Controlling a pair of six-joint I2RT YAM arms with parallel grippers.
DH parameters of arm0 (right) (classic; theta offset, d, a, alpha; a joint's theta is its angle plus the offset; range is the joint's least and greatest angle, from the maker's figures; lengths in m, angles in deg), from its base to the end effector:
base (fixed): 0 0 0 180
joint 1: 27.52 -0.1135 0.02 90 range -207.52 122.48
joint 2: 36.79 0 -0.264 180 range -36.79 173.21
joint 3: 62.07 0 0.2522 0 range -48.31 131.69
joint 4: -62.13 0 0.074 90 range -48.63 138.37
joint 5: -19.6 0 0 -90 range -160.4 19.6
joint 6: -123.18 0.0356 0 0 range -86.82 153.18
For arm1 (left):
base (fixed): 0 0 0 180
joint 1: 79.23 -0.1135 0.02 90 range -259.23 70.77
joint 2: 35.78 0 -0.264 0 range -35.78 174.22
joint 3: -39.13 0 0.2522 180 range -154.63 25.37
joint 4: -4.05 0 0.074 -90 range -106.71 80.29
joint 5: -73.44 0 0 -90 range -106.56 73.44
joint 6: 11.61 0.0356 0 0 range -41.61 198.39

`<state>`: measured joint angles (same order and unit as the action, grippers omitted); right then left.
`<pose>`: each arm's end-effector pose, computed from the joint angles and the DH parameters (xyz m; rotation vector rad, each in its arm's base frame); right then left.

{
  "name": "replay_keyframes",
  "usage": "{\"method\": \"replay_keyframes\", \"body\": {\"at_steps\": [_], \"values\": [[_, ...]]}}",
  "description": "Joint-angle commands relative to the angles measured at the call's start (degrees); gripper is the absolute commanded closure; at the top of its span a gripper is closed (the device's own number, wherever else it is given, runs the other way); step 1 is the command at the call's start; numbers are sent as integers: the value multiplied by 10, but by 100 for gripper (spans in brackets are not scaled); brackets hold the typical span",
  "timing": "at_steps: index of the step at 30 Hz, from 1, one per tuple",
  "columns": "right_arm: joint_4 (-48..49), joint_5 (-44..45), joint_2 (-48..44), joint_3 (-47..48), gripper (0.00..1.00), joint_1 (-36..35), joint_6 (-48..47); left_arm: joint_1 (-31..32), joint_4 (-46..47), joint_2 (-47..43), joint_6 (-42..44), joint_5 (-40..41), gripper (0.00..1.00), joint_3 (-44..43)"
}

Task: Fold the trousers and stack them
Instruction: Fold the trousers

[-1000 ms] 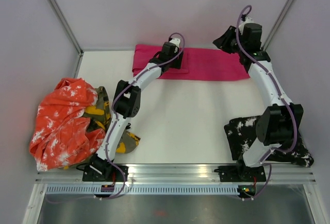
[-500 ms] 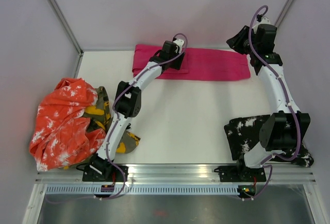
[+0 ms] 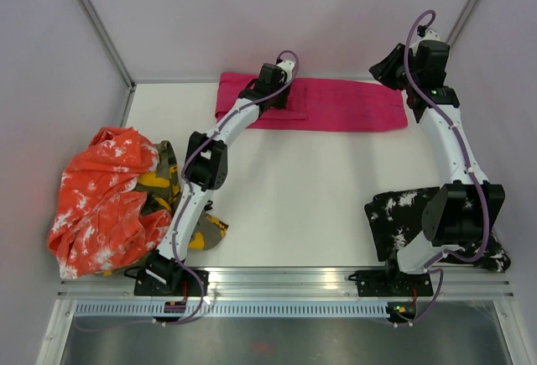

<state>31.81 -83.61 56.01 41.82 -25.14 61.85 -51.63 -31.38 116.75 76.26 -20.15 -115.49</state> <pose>0.3830 -0.0078 0.3899 0.3629 1.8982 0.5283 0.5287 -0.2789 0.1843 0.5151 2.1124 -0.3665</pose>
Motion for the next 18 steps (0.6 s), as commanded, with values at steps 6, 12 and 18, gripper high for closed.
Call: {"method": "replay_keyframes", "body": {"at_steps": [6, 12, 18], "values": [[5, 7, -12, -25, 68, 0, 1, -1, 72, -85, -20, -7, 98, 70], [5, 4, -12, -44, 69, 1, 1, -1, 100, -177, -42, -18, 98, 169], [6, -8, -11, -68, 70, 0, 5, 3, 124, -203, -74, -35, 98, 233]]}}
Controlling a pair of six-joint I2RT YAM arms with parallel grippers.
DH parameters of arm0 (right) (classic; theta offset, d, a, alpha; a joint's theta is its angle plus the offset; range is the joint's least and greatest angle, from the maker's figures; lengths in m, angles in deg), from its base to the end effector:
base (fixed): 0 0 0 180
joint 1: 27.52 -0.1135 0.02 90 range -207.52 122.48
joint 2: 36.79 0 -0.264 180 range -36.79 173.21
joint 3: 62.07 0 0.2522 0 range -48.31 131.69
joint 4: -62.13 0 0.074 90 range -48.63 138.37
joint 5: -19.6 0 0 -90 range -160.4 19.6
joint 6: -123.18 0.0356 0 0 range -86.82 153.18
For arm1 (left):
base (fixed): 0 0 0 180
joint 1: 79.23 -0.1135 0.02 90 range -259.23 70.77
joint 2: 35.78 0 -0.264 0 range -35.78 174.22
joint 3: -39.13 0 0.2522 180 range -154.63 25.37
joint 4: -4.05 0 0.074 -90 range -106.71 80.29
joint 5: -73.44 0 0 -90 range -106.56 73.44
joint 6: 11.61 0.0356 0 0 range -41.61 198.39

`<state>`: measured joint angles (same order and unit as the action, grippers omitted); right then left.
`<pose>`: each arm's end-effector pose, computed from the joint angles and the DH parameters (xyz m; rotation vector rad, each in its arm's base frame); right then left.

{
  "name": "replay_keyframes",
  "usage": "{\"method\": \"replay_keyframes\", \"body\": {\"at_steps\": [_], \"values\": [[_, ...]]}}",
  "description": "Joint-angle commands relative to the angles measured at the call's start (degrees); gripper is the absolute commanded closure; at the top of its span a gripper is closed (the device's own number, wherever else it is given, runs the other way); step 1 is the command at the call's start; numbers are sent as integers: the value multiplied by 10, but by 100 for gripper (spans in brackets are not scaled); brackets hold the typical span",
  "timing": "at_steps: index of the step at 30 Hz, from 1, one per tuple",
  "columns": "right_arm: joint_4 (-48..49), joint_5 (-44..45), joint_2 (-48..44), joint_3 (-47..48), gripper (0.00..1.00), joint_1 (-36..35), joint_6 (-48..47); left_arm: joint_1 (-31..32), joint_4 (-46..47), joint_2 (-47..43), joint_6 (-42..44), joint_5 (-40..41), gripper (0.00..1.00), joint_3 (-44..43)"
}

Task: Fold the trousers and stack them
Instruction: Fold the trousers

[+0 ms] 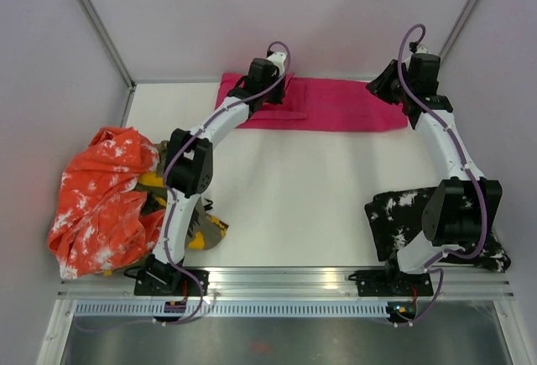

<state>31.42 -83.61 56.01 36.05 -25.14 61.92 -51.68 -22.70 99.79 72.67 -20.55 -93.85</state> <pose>0.3822 -0.0077 0.3540 0.4024 2.0006 0.5229 0.4917 -0.2593 0.2333 0.4416 2.0629 -0.4237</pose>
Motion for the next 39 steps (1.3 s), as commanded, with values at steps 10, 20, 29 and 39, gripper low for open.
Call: {"method": "replay_keyframes", "body": {"at_steps": [10, 20, 29, 39], "values": [[10, -14, -2, -46, 72, 0, 4, 51, 46, 19, -82, -37, 98, 31], [17, -50, 29, -50, 73, 0, 9, 66, 43, 14, -101, -18, 73, 70], [27, -61, 64, -33, 72, -44, -1, 10, 15, -70, -156, -15, 4, 62], [98, -35, 263, 131, 84, -170, -25, -180, 12, -120, -266, -124, 4, 122]]}}
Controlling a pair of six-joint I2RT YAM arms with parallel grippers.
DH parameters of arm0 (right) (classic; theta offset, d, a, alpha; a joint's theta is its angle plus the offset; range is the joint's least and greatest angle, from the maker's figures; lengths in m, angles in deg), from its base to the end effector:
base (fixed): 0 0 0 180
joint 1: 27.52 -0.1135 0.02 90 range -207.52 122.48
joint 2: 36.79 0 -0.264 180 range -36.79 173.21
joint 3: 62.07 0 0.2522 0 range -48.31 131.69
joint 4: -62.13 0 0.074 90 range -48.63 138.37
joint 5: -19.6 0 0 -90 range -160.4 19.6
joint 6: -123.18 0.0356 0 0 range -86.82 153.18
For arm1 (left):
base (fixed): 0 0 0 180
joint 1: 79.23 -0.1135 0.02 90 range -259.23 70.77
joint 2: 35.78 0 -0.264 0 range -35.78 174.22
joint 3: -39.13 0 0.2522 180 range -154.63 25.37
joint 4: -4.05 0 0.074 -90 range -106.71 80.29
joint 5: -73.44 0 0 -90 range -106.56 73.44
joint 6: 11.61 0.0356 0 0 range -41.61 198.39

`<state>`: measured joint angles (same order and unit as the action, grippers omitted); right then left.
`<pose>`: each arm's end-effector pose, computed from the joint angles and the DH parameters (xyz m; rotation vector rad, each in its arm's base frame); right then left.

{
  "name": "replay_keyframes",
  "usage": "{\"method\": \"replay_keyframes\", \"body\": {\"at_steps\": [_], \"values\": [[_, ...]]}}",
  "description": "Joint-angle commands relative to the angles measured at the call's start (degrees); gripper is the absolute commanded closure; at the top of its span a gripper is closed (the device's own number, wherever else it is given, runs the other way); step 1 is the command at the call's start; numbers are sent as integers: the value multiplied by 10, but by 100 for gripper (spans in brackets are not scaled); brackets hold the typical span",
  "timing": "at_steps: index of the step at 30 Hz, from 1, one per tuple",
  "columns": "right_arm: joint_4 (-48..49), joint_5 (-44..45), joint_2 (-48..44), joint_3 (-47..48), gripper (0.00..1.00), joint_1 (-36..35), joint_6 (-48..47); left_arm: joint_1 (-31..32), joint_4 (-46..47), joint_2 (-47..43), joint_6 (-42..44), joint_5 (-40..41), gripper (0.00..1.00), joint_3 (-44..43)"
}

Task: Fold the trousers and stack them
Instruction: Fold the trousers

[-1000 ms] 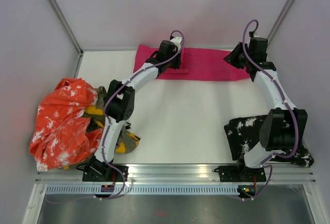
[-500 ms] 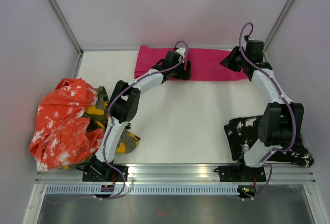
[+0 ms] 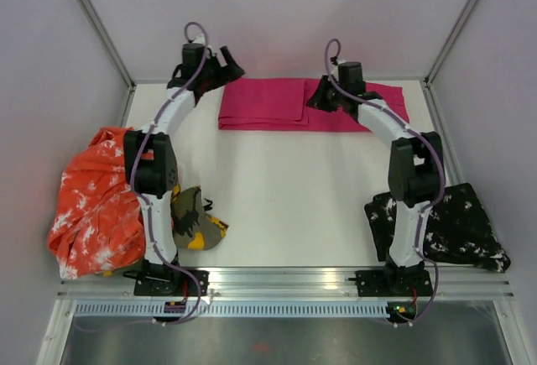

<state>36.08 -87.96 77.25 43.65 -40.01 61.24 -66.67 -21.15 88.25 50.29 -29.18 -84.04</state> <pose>0.4528 0.1113 0.2572 0.1218 2.2300 0.7294 0.5035 -0.1201 0.2807 -0.1386 2.0748 -0.6649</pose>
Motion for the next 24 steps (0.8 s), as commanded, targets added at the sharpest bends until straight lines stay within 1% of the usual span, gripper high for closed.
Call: {"method": "replay_keyframes", "body": {"at_steps": [1, 2, 3, 4, 6, 8, 11, 14, 17, 20, 21, 22, 23, 24], "values": [[67, 13, 94, 70, 86, -25, -27, -45, -5, 10, -40, -40, 4, 21], [67, 17, 119, 89, 88, -33, -38, -53, -5, 18, -39, -45, 5, 18], [65, 15, 141, 132, 90, -35, -40, -59, -5, 26, -41, -49, 5, 17], [65, 7, 181, 150, 92, -36, -37, -69, -5, 41, -42, -50, 6, 13], [65, 6, 215, 204, 94, -39, -15, -79, -6, 54, -49, -51, 6, 10], [64, 6, 250, 235, 94, -41, -7, -90, -6, 75, -57, -56, 6, 8], [51, 45, 264, 237, 94, -47, -19, -97, -8, 105, -59, -83, 8, -8], [21, 82, 263, 220, 99, -50, -34, -97, -16, 126, -64, -84, 8, -13], [12, 87, 251, 184, 100, -50, -37, -97, -29, 139, -67, -77, 8, -13], [12, 75, 238, 159, 100, -52, -38, -97, -38, 155, -71, -96, 10, -21], [13, 68, 234, 157, 100, -53, -39, -96, -39, 160, -75, -101, 13, -22], [12, 62, 229, 156, 100, -53, -38, -96, -40, 163, -77, -111, 23, -23], [11, 53, 215, 157, 100, -53, -38, -95, -40, 170, -78, -115, 30, -26], [10, 49, 205, 157, 100, -53, -40, -95, -40, 173, -81, -118, 55, -27]]}}
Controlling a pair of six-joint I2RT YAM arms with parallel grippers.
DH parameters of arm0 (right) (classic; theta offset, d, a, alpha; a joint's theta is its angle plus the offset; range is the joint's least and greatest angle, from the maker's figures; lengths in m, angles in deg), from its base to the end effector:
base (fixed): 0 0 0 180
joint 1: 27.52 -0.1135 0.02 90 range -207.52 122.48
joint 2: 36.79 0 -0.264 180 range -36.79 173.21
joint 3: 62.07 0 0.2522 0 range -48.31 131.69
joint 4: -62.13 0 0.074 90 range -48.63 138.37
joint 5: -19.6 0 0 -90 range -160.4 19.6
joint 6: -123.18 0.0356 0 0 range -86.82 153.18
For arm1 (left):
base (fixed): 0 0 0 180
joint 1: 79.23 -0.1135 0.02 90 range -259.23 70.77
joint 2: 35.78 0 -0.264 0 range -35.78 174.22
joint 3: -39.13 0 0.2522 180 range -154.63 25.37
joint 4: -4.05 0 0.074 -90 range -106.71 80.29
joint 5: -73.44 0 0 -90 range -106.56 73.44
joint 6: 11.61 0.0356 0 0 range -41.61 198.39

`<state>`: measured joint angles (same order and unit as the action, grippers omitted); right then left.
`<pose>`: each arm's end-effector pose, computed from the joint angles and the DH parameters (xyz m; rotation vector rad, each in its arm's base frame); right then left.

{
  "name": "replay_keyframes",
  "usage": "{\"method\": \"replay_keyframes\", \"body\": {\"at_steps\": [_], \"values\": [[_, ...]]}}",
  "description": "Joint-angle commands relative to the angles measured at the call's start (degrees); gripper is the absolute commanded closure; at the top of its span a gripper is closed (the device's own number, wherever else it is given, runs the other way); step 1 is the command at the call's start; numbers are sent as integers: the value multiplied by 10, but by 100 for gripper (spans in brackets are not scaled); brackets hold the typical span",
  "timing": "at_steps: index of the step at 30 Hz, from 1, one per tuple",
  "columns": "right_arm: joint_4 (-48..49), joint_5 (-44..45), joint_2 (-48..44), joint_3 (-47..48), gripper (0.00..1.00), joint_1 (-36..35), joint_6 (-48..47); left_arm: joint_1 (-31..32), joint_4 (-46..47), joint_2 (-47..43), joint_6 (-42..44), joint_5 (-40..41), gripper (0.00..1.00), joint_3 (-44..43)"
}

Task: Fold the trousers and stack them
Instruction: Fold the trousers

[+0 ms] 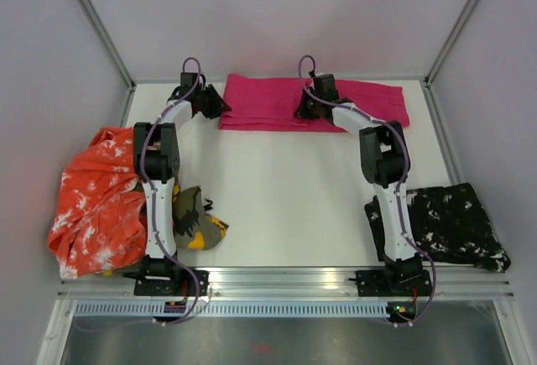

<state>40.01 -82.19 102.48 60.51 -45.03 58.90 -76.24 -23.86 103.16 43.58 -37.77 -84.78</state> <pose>0.5189 0.1713 0.1451 0.0513 2.3090 0.6284 0.5397 -0.0411 0.1485 -0.4644 2.3347 -0.7549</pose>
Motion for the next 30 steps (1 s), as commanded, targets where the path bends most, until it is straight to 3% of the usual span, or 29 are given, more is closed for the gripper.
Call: {"method": "replay_keyframes", "body": {"at_steps": [1, 3, 8, 11, 18, 24, 30], "values": [[-32, -10, -57, -10, 98, -2, -16, 2, -13, 26, -14, -34, 68, -19], [-39, -9, -97, -6, 90, -1, -21, 3, -12, 26, -14, -30, 95, -19], [-71, -5, -193, -1, 63, 15, -38, -1, -12, -1, 11, -2, 98, -11], [-92, 5, -246, -26, 53, 42, -36, -14, -13, -48, 36, 20, 98, 5], [-94, 61, -337, -173, 56, 125, -33, -63, -18, -145, 88, 68, 98, 24], [-94, 92, -384, -270, 57, 129, -33, -86, -42, -193, 148, 98, 98, 14], [-94, 84, -403, -305, 58, 129, -9, -83, -86, -230, 187, 137, 98, -57]]}}
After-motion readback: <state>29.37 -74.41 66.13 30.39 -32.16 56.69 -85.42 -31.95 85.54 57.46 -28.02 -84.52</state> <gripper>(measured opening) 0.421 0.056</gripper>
